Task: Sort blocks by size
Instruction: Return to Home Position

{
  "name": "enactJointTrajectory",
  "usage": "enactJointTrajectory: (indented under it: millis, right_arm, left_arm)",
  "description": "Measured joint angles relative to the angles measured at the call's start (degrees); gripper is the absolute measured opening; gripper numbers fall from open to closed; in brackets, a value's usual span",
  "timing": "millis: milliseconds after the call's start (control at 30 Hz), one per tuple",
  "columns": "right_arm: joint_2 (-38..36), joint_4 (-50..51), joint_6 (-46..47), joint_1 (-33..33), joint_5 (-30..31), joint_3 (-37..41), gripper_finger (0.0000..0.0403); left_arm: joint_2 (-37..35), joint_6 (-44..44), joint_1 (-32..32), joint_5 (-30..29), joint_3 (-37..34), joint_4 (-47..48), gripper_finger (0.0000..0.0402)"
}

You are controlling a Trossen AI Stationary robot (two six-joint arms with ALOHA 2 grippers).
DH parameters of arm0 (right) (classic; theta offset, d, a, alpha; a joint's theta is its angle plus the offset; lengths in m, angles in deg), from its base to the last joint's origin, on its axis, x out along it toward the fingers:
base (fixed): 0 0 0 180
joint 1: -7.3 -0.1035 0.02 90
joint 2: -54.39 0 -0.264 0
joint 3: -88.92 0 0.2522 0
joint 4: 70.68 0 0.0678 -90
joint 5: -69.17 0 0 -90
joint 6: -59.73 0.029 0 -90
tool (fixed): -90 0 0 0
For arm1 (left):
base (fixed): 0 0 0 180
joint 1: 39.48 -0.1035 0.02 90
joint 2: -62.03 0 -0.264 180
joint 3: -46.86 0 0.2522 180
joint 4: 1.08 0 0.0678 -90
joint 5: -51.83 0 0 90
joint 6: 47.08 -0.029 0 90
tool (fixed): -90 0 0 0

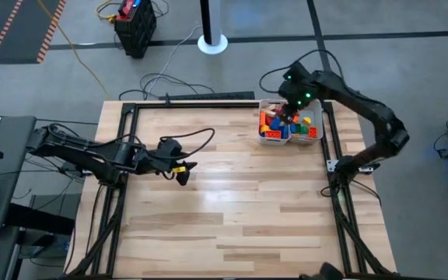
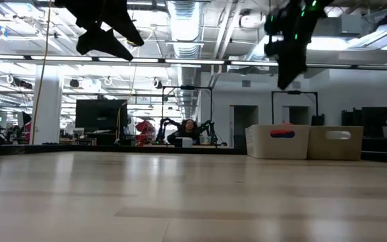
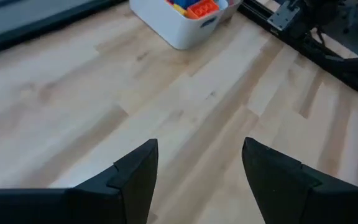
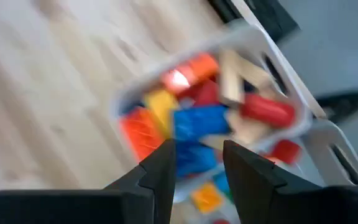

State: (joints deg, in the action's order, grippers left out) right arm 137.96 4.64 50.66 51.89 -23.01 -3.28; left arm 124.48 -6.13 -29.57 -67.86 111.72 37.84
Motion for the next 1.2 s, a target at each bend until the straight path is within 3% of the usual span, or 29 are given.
enactJointTrajectory:
  millis: [200,433,700,933,1067,1200]
  right_arm:
    - [-10.09,-8.57,7.74,-6.88,-6.43,1.69,0.0161]
    - [-23.05,-31.92,26.38,-16.98,-5.73,17.25,0.0162]
    - [-34.60,-39.10,39.96,-30.94,10.75,27.45,0.0162]
    - [-46.12,-46.79,41.11,-45.20,30.83,34.85,0.0162]
    - [-52.68,-52.84,41.20,-49.26,35.91,41.59,0.0162]
    - [-58.37,-55.78,43.52,-48.82,35.89,48.33,0.0160]
  left_arm:
    - [-0.01,-9.26,-2.94,3.50,-0.04,-3.05,0.0224]
    - [-5.14,-20.55,-3.67,4.77,-1.46,-4.65,0.0224]
    - [-22.67,-16.95,-3.69,9.94,-11.37,-2.83,0.0224]
    - [-31.61,-16.43,-3.60,11.26,-12.65,5.45,0.0224]
    - [-35.85,-16.65,-3.60,7.35,-13.15,6.37,0.0224]
    - [-40.81,-15.12,-3.67,4.11,-16.64,4.27,0.0224]
